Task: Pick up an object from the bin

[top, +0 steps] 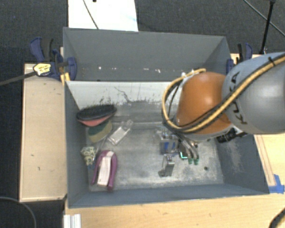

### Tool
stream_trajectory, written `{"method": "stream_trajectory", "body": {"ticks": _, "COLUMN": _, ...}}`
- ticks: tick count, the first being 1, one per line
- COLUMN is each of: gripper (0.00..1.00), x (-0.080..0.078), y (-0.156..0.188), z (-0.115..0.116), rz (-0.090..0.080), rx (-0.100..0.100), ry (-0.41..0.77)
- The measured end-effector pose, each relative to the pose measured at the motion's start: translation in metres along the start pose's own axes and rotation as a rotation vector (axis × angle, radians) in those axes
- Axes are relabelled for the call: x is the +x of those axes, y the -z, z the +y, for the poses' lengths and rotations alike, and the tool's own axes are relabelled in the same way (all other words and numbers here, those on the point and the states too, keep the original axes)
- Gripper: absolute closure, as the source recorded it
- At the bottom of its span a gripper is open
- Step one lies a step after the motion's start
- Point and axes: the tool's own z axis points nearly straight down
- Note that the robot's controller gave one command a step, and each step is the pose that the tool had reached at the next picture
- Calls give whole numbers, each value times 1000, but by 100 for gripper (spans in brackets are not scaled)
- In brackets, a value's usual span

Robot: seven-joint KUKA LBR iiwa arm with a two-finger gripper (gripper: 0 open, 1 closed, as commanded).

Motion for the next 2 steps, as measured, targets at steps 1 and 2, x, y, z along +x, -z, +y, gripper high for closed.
{"method": "stream_trajectory", "body": {"ticks": 1, "gripper": 0, "x": -12, "y": 51, "z": 90, "rz": -13, "rx": -5, "ry": 62}}
{"method": "stream_trajectory", "body": {"ticks": 2, "gripper": 0, "x": -35, "y": -68, "z": 149, "rz": -19, "rx": -2, "ry": 206}}
